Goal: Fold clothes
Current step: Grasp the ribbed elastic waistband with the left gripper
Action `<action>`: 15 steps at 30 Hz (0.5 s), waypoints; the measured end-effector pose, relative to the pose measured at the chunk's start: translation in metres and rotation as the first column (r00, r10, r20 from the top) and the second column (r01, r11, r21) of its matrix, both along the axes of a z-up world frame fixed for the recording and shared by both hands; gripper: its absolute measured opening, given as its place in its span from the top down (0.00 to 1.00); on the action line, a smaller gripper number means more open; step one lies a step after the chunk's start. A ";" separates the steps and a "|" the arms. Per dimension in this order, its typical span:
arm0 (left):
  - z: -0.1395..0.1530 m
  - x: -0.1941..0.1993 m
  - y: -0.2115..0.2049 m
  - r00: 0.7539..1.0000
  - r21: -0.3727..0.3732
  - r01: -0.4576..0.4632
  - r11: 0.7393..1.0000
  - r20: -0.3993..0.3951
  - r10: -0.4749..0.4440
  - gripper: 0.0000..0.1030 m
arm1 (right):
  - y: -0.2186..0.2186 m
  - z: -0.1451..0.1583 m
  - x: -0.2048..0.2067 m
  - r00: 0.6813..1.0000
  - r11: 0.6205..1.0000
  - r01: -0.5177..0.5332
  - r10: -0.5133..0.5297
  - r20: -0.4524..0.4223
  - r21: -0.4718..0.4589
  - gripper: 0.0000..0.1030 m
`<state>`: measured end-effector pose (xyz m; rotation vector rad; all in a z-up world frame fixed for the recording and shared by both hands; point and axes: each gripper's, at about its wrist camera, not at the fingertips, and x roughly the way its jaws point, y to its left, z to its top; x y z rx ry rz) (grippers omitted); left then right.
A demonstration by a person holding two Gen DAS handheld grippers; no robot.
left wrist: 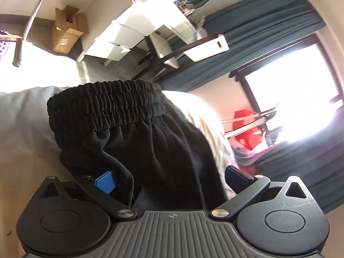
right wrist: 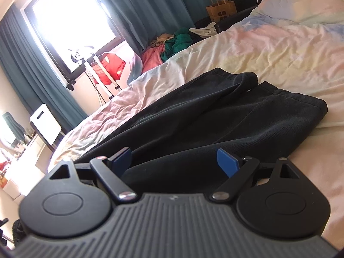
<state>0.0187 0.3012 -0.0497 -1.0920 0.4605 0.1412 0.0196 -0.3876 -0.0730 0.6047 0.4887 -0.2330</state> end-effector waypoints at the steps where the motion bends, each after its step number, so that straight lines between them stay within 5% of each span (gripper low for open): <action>1: -0.002 -0.002 0.000 1.000 -0.027 0.006 1.000 0.019 -0.006 0.00 | 0.000 0.000 0.000 1.000 1.000 0.003 -0.003 -0.001 -0.002 0.14; 8: -0.026 0.001 0.001 0.977 -0.083 0.018 0.996 -0.211 -0.035 0.01 | -0.028 -0.008 -0.013 0.994 0.987 0.103 -0.106 0.015 0.123 0.15; 15: -0.038 0.002 0.010 0.972 -0.123 -0.011 0.992 -0.236 -0.019 0.01 | -0.056 -0.017 -0.027 0.978 0.948 0.199 -0.210 0.019 0.251 0.15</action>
